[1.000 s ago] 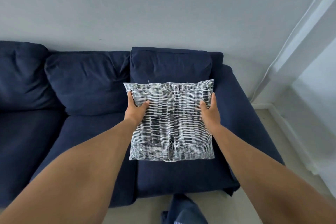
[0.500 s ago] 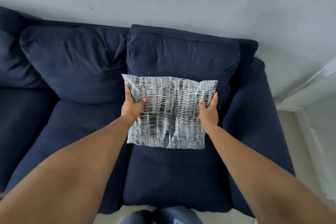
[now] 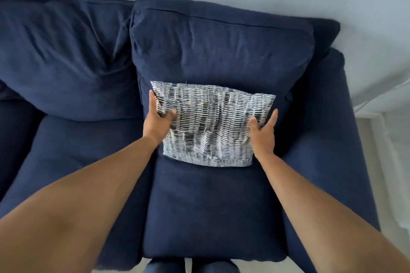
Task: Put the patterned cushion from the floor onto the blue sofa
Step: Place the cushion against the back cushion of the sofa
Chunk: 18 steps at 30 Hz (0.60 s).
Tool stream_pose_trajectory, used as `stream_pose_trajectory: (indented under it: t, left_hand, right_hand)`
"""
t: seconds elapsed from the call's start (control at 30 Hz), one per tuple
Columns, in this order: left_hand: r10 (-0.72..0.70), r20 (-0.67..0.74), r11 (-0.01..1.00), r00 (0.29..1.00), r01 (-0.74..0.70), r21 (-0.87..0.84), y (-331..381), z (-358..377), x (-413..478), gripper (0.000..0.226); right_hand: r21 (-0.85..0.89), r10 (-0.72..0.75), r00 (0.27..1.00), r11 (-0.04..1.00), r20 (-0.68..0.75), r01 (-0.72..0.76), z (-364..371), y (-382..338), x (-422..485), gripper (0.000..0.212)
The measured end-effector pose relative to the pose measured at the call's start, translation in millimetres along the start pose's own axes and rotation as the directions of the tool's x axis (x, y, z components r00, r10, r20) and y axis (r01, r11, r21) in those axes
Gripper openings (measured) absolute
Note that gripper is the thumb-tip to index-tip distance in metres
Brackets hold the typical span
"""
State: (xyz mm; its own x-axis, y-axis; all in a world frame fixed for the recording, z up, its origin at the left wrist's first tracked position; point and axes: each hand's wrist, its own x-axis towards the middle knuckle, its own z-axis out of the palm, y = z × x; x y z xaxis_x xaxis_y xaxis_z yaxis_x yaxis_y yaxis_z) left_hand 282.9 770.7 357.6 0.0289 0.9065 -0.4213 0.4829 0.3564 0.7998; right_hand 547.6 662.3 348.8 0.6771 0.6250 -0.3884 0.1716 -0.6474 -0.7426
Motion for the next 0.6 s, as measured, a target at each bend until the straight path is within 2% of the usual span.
stream_pose_trajectory:
  t: [0.13,0.23,0.33,0.37,0.43,0.53,0.6]
  left_hand:
    - [0.016,-0.027,1.0,0.999,-0.017,-0.014,14,-1,16,0.089]
    - [-0.019,-0.08,0.998,0.997,0.015,-0.054,29,-7,33,0.083]
    - [-0.024,-0.118,0.999,0.993,0.019,-0.044,44,-11,46,0.038]
    - [-0.014,-0.125,0.999,0.992,0.007,-0.054,47,-11,49,0.032]
    - [-0.015,-0.157,0.997,0.988,0.002,-0.077,52,-15,52,0.036]
    - [-0.013,-0.24,0.994,0.971,-0.014,-0.112,56,-25,56,0.025]
    - [0.019,-0.248,0.993,0.969,-0.048,-0.111,62,-26,57,0.021]
  right_hand:
    - [0.009,-0.011,1.0,1.0,-0.009,0.011,-1,-14,12,0.086]
    - [-0.038,-0.004,0.999,0.999,0.037,0.006,-7,-33,24,0.08]
    - [-0.114,-0.052,0.997,0.992,0.055,0.058,-10,-49,40,0.068]
    - [-0.16,-0.067,0.997,0.984,0.05,0.074,-10,-52,45,0.064]
    - [-0.169,-0.055,0.998,0.984,0.005,0.055,-13,-54,54,0.052]
    - [0.022,0.042,0.989,0.999,-0.143,-0.039,-26,-55,58,0.04]
    - [0.053,0.078,0.974,0.996,-0.214,-0.068,-31,-53,61,0.038]
